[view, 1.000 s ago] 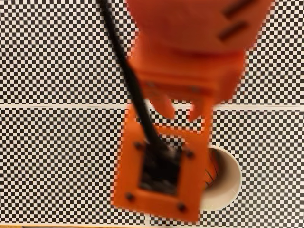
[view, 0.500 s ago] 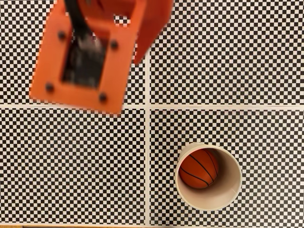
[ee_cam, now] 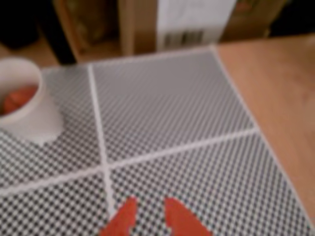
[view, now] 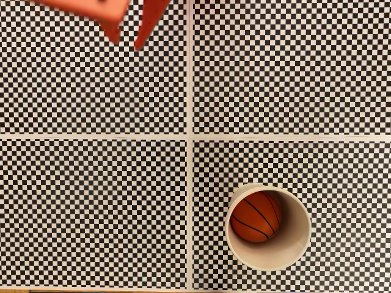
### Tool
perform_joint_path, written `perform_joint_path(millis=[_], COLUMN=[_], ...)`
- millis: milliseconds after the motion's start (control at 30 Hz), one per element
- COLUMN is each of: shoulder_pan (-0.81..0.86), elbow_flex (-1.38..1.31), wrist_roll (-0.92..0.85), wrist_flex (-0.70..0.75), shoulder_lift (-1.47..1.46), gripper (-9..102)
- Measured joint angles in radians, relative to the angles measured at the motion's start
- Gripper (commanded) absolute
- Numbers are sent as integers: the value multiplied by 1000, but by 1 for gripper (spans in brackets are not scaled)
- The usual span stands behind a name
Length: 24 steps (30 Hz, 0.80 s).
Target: Grasp basketball and place into cup.
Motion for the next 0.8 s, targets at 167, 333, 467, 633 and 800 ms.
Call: perform_joint_path(millis=[167, 333, 467, 633, 800], shoulder_pan=[-60, -94, -94, -97, -101], elbow_flex=[123, 268, 391, 535, 667], wrist_roll=[3, 6, 5, 9, 9], wrist_flex=[-184, -350, -448, -534, -594], shoulder_lift=[83, 169, 284, 394, 518], gripper=[0, 0, 0, 0, 0])
